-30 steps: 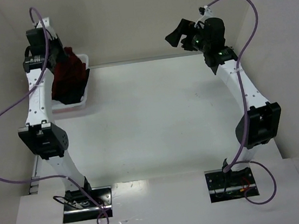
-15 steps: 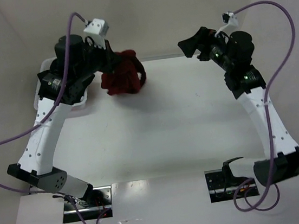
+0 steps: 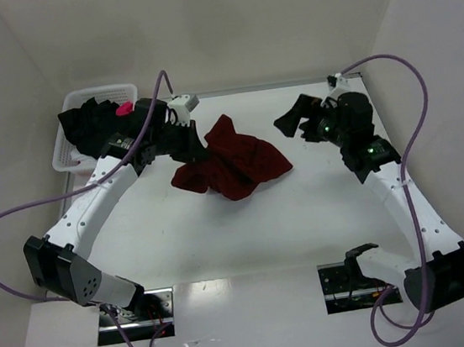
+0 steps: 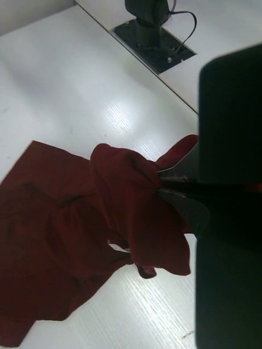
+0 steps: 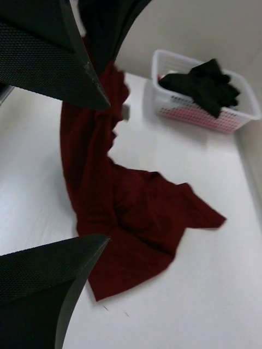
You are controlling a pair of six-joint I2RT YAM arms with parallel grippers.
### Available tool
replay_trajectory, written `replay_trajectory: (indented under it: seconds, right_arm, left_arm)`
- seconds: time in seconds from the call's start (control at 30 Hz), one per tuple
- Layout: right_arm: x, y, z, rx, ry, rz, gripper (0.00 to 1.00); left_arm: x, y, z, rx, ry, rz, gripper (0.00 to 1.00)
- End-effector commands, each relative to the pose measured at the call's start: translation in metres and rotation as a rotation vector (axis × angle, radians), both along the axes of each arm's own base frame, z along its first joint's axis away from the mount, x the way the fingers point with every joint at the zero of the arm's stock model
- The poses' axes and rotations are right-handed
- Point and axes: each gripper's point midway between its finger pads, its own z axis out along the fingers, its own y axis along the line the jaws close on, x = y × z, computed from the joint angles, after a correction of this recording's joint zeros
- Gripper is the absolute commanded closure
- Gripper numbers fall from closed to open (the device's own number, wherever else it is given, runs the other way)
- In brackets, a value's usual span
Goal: Fold and stack the t-shirts
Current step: Move the tshirt to the center of the board
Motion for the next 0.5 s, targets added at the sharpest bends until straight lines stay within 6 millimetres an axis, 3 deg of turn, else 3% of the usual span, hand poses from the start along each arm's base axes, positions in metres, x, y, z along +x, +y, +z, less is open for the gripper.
replay_trajectory:
  seconds: [0.0, 0.07, 0.13, 0.17, 0.23, 0.27, 0.37, 0.4, 0.47]
  right_arm:
    - [-0.029, 0.037, 0.001, -0.024, -0.098, 0.144, 0.00]
    - [-0.032, 0.049, -0.002, -0.041, -0.109, 0.154, 0.00]
    - [-0.029, 0.058, -0.015, -0.063, -0.078, 0.172, 0.00]
    - [-0.020, 0.060, -0.038, -0.080, -0.015, 0.157, 0.00]
    - [-0.006, 0.054, -0.064, -0.071, 0.074, 0.055, 0.00]
    - [0.000, 0.052, -0.092, -0.081, 0.151, 0.016, 0.00]
    - [0.014, 0.053, -0.119, -0.064, 0.223, -0.048, 0.00]
    - [0.017, 0.055, -0.125, -0.055, 0.239, -0.054, 0.00]
    - [0.022, 0.059, -0.132, -0.046, 0.251, -0.047, 0.00]
  left_arm:
    - [0.003, -0.009, 0.076, -0.120, -0.194, -0.028, 0.98]
    - [0.009, -0.011, 0.096, -0.125, -0.228, -0.034, 0.98]
    - [0.012, -0.010, 0.138, -0.158, -0.315, -0.027, 0.98]
    - [0.014, -0.008, 0.148, -0.161, -0.343, -0.011, 0.97]
    - [0.020, 0.000, 0.159, -0.144, -0.376, 0.044, 0.97]
    - [0.020, 0.002, 0.156, -0.133, -0.369, 0.056, 0.95]
    - [0.018, 0.005, 0.141, -0.097, -0.354, 0.041, 0.95]
    - [0.019, 0.005, 0.125, -0.075, -0.324, 0.035, 0.94]
    - [0.018, 0.008, 0.113, -0.049, -0.313, 0.039, 0.94]
